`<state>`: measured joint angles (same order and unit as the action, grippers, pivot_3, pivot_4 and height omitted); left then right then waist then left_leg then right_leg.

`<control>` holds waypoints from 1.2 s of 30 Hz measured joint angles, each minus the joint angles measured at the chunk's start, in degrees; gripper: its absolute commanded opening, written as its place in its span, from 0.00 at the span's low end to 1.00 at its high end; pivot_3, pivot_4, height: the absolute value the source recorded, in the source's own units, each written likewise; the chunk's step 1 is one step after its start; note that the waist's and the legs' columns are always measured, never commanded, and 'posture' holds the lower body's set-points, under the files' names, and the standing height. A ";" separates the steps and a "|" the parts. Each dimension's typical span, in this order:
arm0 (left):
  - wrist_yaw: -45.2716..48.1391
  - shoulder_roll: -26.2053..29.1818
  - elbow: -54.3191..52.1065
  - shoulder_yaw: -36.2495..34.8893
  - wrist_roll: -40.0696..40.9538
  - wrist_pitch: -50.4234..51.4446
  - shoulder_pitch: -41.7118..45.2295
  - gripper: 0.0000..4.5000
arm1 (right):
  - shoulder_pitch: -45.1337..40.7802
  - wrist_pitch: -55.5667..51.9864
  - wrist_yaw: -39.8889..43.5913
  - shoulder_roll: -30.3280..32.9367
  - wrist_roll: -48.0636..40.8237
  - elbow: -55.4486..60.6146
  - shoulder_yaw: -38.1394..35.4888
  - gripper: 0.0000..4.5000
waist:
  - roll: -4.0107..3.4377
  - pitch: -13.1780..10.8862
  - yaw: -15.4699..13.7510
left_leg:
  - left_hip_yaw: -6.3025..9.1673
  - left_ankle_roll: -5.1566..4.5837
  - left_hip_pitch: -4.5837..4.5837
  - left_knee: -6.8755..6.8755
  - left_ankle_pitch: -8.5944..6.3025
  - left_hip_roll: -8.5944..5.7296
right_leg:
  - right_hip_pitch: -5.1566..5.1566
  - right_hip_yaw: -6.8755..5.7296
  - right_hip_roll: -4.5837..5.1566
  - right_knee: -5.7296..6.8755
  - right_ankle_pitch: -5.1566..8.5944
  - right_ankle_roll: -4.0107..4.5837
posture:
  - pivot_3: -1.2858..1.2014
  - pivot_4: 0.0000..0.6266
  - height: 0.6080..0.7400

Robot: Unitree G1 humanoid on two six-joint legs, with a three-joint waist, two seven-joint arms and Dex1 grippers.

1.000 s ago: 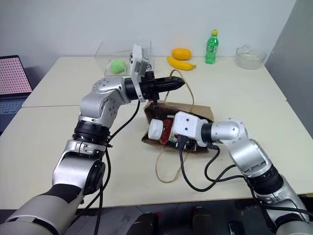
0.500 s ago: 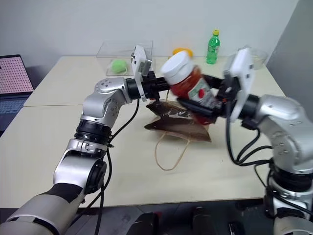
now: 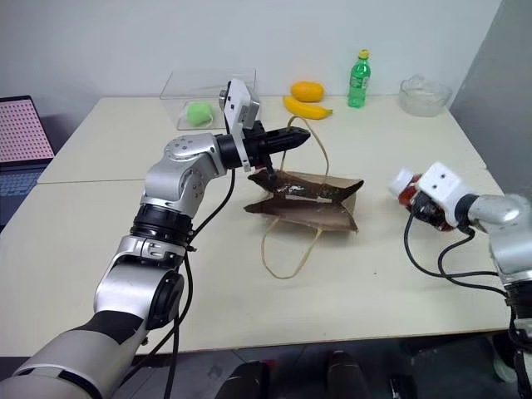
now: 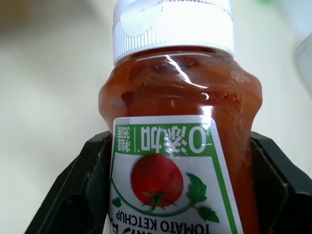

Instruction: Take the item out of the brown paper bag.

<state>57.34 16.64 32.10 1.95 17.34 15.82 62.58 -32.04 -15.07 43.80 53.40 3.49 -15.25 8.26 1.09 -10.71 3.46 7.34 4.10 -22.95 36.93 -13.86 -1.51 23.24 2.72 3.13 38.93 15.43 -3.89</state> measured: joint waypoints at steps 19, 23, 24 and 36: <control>-3.96 -1.98 5.06 -0.12 -2.31 -3.50 1.70 0.00 | 21.99 -22.25 1.45 -7.85 -21.73 52.60 -24.59 1.00 | 0.07 0.01 -1.07 | 0.31 0.00 -0.08 0.02 -0.01 0.09 | -0.14 -0.26 -0.08 -0.07 0.00 -0.01 | 0.52 0.24 1.00; -3.95 -1.79 12.21 -0.19 -3.15 -6.24 5.69 0.14 | 28.61 -31.96 -8.94 -19.09 -27.43 67.64 -22.50 1.00 | 0.06 0.01 -0.96 | 0.15 -0.01 -0.04 0.10 -0.01 -0.04 | -0.13 -0.07 -0.01 0.00 0.00 -0.03 | 0.52 0.24 1.00; -3.88 -1.81 14.29 -0.18 -3.53 -6.93 6.96 0.21 | 28.46 -32.97 -11.69 -21.29 -27.63 68.30 -20.97 1.00 | 0.07 0.02 -0.92 | 0.15 -0.01 0.01 0.09 0.00 -0.03 | -0.16 -0.08 -0.02 0.00 0.00 -0.03 | 0.52 0.24 1.00; 1.89 1.95 22.30 -0.49 -6.04 -14.02 11.52 0.98 | 23.64 -31.60 -23.72 -25.41 -23.15 67.15 -15.00 1.00 | 0.07 0.02 -0.46 | 0.20 -0.02 -0.03 -0.02 0.00 -0.01 | -0.06 -0.14 -0.04 0.00 0.01 -0.01 | 0.52 0.24 1.00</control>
<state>59.23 18.59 54.40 1.46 11.30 1.81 74.10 -8.41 -46.67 20.08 27.99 -19.66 51.90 -6.74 1.16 -10.69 3.01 7.53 4.09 -22.98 36.91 -13.87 -1.53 23.18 2.58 3.09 38.94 15.44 -3.90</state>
